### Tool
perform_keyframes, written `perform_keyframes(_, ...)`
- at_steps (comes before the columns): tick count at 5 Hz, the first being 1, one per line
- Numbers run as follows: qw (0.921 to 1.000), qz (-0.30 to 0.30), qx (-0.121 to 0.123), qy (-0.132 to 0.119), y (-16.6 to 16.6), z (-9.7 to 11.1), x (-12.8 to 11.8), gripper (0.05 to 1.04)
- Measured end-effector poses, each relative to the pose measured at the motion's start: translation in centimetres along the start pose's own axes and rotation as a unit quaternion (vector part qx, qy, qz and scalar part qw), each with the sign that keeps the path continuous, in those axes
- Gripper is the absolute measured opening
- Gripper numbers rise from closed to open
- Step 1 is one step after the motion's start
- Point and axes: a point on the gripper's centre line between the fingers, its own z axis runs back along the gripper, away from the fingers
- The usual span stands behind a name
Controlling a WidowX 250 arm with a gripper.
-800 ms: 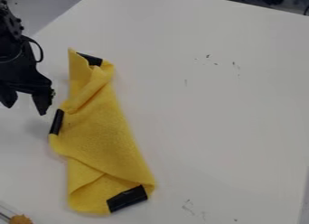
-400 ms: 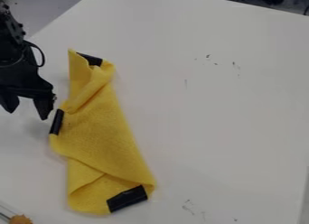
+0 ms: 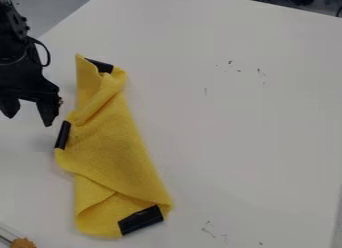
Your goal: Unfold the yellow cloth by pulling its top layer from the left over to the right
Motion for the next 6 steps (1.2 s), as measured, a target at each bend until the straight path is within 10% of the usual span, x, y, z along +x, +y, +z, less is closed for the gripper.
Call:
perform_keyframes(1,0.9998,0.006,0.000,-0.017,-1.7,1.5,-0.4,1.000)
perform_keyframes(4,0.9984,0.017,-0.044,0.032,-3.5,-2.3,-2.3,1.000)
perform_keyframes(6,0.9978,0.001,-0.053,0.041,-3.2,-3.5,-1.9,0.728)
